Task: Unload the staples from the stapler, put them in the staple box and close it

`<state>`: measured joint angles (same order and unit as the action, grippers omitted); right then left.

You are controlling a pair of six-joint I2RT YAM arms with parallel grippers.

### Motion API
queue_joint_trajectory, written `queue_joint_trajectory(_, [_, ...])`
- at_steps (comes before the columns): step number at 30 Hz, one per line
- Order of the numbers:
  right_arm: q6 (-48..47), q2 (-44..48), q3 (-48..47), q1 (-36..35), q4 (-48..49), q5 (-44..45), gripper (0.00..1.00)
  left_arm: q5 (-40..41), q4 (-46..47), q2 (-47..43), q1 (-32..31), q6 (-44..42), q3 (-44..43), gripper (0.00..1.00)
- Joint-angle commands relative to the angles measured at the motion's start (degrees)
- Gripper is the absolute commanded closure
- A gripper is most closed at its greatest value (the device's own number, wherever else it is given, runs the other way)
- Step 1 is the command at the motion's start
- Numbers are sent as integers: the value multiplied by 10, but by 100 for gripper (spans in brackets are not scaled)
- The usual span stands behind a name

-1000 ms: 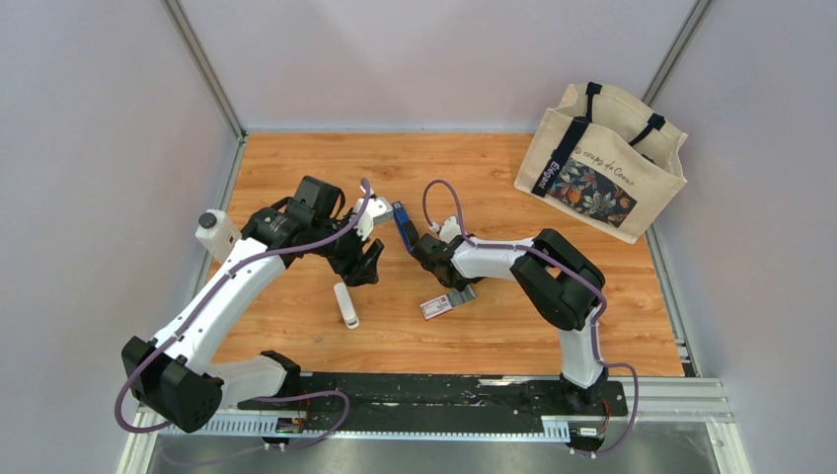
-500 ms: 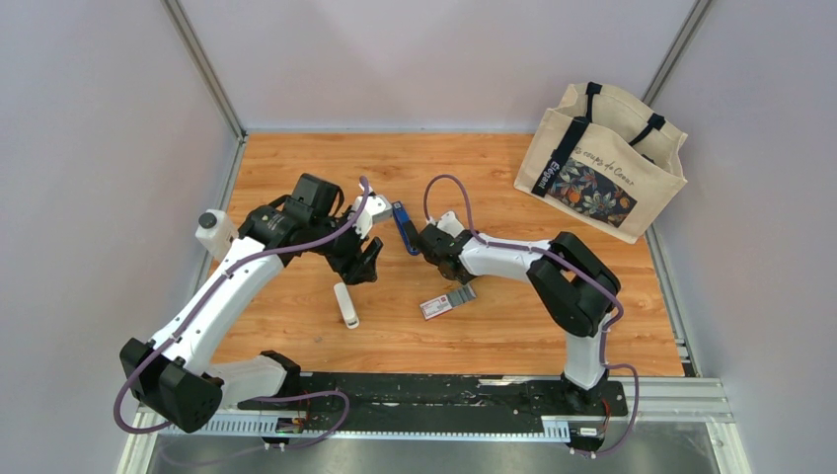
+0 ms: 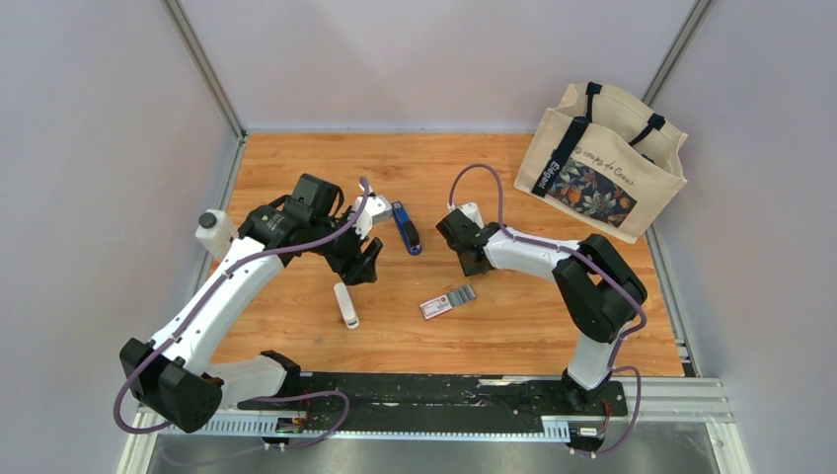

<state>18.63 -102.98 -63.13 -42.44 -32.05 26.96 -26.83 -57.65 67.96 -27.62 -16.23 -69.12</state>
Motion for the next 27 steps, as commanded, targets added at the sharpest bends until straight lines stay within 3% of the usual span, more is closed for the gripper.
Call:
queue_joint_trajectory(1, [23, 25, 25, 20, 31, -31, 58, -6, -1, -8, -1, -13, -22, 27])
queue_joint_trajectory(27, [33, 96, 57, 35, 66, -3, 57, -10, 2, -9, -1, -12, -13, 27])
